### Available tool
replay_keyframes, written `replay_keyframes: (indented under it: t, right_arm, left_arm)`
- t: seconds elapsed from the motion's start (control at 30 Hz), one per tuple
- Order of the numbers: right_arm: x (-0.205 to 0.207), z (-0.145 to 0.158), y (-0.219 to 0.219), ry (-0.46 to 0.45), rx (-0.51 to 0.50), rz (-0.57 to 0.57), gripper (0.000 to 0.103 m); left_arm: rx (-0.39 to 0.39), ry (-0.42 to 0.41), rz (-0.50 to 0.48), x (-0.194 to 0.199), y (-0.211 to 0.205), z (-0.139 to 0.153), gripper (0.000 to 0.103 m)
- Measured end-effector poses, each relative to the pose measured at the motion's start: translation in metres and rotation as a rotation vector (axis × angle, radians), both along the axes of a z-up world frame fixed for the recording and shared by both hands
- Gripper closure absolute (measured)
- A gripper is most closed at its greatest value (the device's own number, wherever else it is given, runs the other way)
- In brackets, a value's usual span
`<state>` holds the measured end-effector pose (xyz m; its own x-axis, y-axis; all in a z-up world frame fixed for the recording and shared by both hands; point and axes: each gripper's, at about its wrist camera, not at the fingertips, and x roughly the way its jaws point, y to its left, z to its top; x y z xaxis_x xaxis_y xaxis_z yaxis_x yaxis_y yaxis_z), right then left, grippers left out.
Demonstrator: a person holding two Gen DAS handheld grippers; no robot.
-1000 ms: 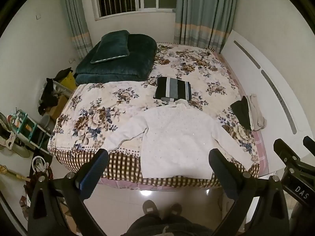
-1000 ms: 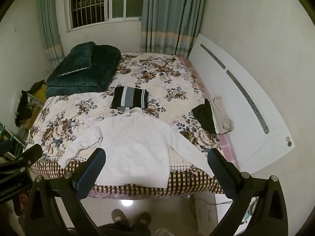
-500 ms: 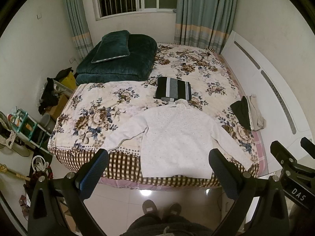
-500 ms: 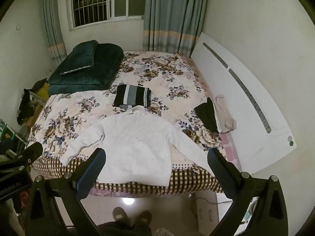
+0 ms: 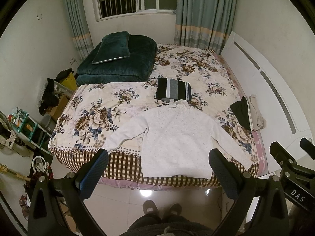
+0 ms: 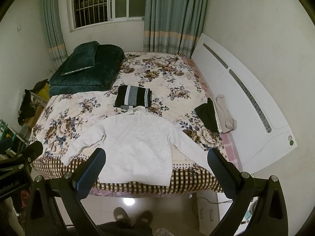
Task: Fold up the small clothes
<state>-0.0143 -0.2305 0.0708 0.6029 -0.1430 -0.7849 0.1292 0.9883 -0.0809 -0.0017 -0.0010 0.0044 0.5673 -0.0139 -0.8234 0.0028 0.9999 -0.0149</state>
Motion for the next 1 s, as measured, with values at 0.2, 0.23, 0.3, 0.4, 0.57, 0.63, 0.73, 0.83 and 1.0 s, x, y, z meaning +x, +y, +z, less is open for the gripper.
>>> replay_keyframes:
  t: [0.2, 0.23, 0.3, 0.4, 0.57, 0.63, 0.73, 0.83, 1.0]
  right_arm:
    - [-0.005, 0.001, 0.001, 0.0, -0.001, 0.003, 0.0]
    - [-0.006, 0.002, 0.001, 0.0, -0.001, 0.004, 0.0]
    - [-0.006, 0.001, 0.002, 0.0, 0.0, 0.006, 0.0]
    - [-0.008, 0.0, 0.002, 0.0, -0.001, 0.008, 0.0]
    - [-0.012, 0.002, 0.007, -0.003, -0.002, 0.013, 0.0]
    - [-0.013, 0.002, 0.009, -0.002, -0.004, 0.015, 0.0]
    - [-0.015, 0.0, 0.014, -0.002, -0.006, 0.021, 0.0]
    - [-0.016, 0.002, 0.015, -0.004, -0.004, 0.021, 0.0]
    - [-0.015, 0.002, 0.016, -0.008, -0.007, 0.028, 0.0]
  left_arm:
    - [0.002, 0.003, 0.001, 0.0, -0.002, 0.006, 0.0]
    - [0.002, 0.002, 0.002, 0.0, -0.002, 0.004, 0.0]
    - [0.001, 0.002, 0.003, -0.001, -0.002, 0.006, 0.0]
    - [0.001, -0.002, 0.004, -0.001, -0.002, 0.005, 0.0]
    - [0.003, -0.003, 0.01, -0.003, 0.006, 0.013, 0.0]
    - [0.004, -0.005, 0.014, -0.009, 0.016, 0.02, 0.0]
    - [0.006, -0.005, 0.015, -0.011, 0.018, 0.023, 0.0]
    - [0.008, -0.005, 0.016, -0.011, 0.019, 0.024, 0.0]
    - [0.004, -0.009, 0.013, -0.012, 0.02, 0.023, 0.0]
